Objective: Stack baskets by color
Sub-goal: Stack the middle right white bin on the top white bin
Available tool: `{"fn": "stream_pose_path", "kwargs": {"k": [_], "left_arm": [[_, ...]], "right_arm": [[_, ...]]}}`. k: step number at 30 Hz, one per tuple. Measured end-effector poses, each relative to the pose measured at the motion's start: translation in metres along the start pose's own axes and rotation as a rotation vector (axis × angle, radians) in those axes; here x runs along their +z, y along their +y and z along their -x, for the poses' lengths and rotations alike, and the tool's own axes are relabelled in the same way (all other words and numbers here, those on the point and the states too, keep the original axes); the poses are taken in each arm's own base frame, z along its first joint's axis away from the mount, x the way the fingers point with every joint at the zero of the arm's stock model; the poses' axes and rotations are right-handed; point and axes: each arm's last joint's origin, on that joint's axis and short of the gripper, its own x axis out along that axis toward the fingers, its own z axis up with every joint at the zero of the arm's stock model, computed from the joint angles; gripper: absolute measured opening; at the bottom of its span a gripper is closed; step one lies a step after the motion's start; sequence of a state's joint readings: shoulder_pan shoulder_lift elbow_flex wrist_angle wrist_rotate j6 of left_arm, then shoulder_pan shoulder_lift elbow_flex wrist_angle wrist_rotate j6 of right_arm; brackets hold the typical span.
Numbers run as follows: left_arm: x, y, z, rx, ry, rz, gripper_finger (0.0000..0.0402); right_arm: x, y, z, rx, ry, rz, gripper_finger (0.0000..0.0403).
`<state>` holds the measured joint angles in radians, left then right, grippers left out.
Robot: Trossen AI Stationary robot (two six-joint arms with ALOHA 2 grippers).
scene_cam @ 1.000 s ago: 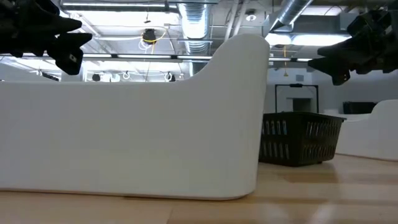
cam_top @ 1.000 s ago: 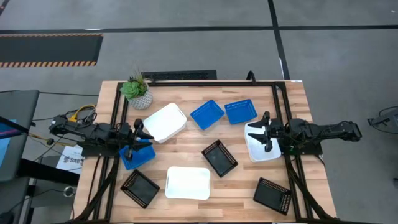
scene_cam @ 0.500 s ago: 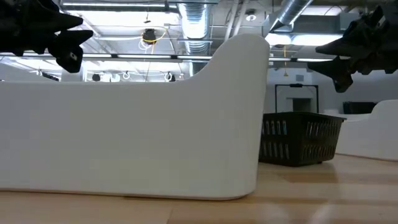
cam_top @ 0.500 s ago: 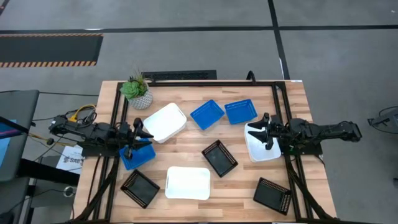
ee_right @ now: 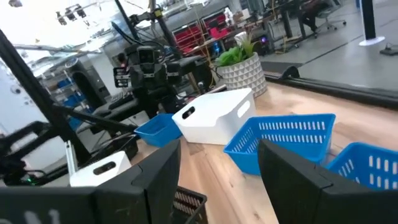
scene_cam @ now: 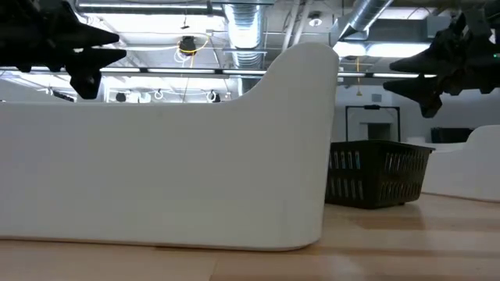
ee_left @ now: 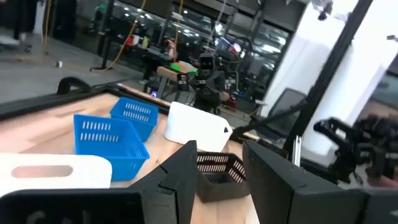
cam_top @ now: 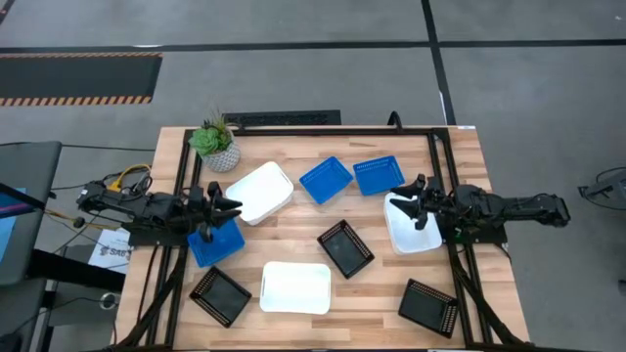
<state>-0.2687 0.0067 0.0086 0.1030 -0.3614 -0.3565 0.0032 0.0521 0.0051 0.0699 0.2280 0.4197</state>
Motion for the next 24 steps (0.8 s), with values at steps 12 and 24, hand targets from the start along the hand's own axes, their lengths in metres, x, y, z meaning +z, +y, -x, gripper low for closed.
{"fn": "stream_pose_path", "kwargs": {"k": [12, 24], "left_arm": [[0.039, -0.011, 0.006, -0.015, -0.131, 0.008, 0.0131], [0.073, -0.022, 0.009, -0.025, -0.189, 0.034, 0.0217]], "right_arm": [[0.052, 0.022, 0.011, 0.13, -0.272, -0.051, 0.0239], [0.105, 0.04, 0.027, 0.114, -0.407, 0.147, 0.024]]}}
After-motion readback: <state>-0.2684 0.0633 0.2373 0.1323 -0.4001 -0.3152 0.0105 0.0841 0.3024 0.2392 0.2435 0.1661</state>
